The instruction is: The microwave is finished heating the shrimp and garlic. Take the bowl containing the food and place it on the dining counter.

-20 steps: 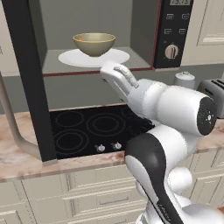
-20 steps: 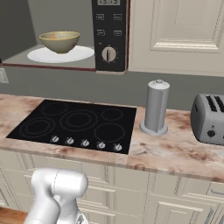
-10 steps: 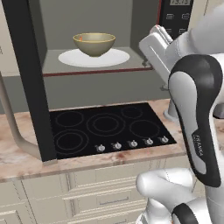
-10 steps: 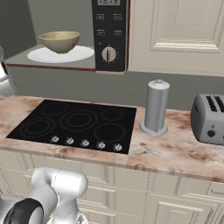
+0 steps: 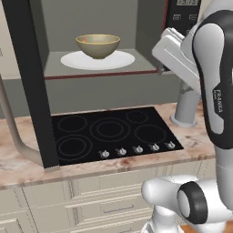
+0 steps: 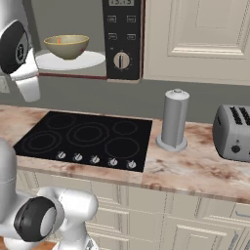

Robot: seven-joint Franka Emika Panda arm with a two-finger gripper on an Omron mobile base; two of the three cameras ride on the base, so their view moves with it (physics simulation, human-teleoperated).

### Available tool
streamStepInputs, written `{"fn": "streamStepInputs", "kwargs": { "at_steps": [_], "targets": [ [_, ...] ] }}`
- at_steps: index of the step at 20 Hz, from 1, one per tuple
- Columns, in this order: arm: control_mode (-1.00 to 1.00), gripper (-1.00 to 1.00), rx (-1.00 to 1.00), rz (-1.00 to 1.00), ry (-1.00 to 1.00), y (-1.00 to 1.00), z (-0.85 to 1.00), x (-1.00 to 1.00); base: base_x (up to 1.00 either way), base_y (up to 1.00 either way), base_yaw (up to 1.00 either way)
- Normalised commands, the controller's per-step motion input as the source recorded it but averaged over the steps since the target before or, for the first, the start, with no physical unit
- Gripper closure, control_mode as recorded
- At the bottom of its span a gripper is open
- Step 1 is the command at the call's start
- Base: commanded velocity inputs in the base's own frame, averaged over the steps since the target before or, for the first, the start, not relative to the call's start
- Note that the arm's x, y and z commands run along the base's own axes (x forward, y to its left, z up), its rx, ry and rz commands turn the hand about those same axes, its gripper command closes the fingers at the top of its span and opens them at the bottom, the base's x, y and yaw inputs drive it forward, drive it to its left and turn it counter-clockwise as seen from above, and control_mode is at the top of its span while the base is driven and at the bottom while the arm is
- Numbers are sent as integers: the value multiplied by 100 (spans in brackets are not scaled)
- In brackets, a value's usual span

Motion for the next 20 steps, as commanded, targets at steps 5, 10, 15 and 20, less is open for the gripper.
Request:
{"fn": "streamStepInputs", "kwargs": {
  "at_steps": [5, 10, 15, 20],
  "targets": [
    [-100, -100, 15, 14, -9, -2, -10, 41, 0, 0, 0],
    [-100, -100, 14, 7, -9, -3, 30, 51, 0, 0, 0],
    [-100, -100, 9, 0, -3, 0, 43, 61, 0, 0, 0],
    [-100, -100, 0, 0, 0, 0, 20, 65, 0, 0, 0]
  ]
}}
